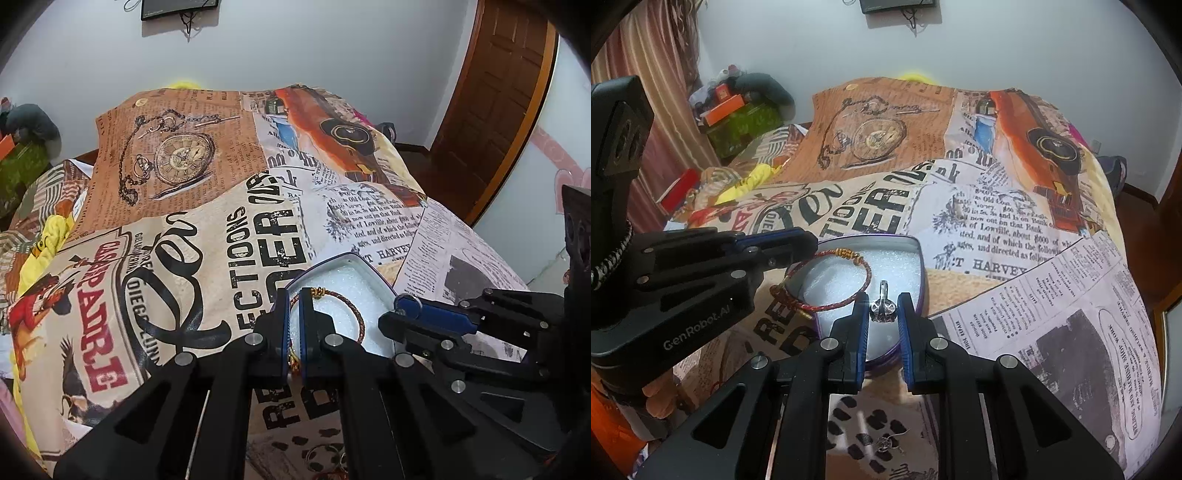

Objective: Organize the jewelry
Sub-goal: 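Lower the charm into the tin and open the right tool while the left tool releases the bracelet, then withdraw both tools from the tin back toward the remaining jewelry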

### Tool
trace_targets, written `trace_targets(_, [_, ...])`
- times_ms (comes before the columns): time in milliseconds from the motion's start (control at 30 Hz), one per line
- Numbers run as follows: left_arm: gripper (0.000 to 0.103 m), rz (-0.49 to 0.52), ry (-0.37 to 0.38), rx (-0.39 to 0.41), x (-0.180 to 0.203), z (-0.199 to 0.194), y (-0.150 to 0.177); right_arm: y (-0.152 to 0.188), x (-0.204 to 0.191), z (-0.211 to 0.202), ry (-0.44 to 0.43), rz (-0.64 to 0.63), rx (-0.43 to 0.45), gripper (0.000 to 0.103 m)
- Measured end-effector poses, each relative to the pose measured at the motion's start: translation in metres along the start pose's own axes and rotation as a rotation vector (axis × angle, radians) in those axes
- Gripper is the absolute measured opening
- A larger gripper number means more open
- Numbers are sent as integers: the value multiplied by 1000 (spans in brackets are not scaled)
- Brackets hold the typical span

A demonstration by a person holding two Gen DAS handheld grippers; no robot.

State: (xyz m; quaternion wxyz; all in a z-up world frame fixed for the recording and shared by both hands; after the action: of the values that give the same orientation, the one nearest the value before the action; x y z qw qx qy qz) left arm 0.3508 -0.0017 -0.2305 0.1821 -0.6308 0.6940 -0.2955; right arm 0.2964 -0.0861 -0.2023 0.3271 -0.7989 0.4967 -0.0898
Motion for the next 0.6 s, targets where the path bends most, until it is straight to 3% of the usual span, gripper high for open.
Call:
trace_targets(333, [10, 28, -27, 24, 2, -23, 4, -2, -6, -10, 12, -7, 1, 23])
trace_targets(467, [26, 25, -41, 41, -1, -38, 6, -2, -8, -23, 21, -10, 19, 23])
trace_targets(600, [32, 23, -51, 57, -2, -54, 11, -1, -11, -39, 33, -9, 36, 24])
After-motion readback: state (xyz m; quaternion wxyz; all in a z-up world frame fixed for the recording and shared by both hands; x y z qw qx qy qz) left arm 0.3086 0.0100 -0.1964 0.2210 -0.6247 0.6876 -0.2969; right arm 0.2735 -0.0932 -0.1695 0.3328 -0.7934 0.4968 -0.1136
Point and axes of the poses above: each gripper's, at about its wrist camera, not at the fingertips, and z roughly the way its jaws point, x to its right, y to its underside, the point moved 5 cm from there along z, roughly the way its jaws point
